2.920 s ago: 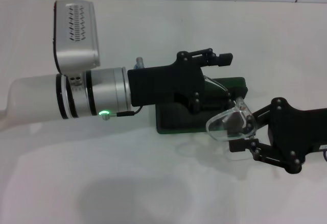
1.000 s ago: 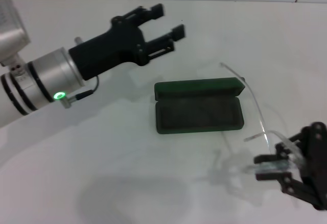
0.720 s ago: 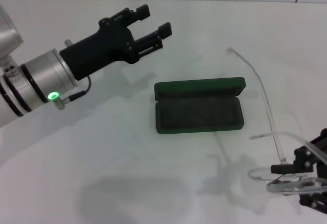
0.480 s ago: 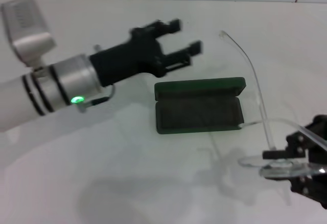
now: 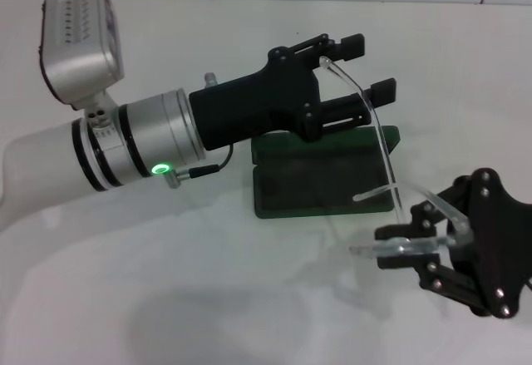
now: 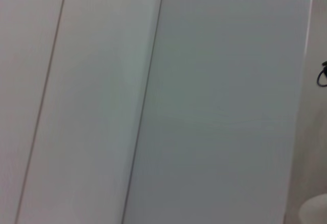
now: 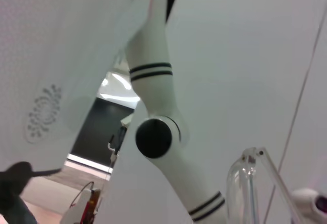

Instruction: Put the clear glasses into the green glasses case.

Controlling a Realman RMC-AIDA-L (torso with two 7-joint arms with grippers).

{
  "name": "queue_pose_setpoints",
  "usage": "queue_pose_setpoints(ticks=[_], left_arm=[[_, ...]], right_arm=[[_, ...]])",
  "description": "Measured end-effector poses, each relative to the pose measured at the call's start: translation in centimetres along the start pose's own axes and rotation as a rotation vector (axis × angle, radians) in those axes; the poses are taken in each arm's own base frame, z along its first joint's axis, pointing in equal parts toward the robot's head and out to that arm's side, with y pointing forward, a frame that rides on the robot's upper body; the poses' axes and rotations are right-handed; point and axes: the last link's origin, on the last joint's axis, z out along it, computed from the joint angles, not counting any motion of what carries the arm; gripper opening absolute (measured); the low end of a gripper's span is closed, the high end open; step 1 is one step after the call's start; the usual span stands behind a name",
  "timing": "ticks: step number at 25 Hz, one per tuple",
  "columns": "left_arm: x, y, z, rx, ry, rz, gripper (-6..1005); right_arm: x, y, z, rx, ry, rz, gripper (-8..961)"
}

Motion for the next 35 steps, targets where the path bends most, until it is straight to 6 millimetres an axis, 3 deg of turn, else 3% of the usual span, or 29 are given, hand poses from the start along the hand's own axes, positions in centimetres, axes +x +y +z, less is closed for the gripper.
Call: queue_pose_setpoints(ticks=[21,35], left_arm=[[0.0,2.1,0.1,-0.110,0.036,0.016,758],[-0.3,2.5,0.2,-0.130,0.031,0.019,758]], right_arm=[[1.4,-2.2,0.1,0.117,0.085,0.198,120],[1.6,-2.1,-0.3,0.132,0.098,0.235,119]])
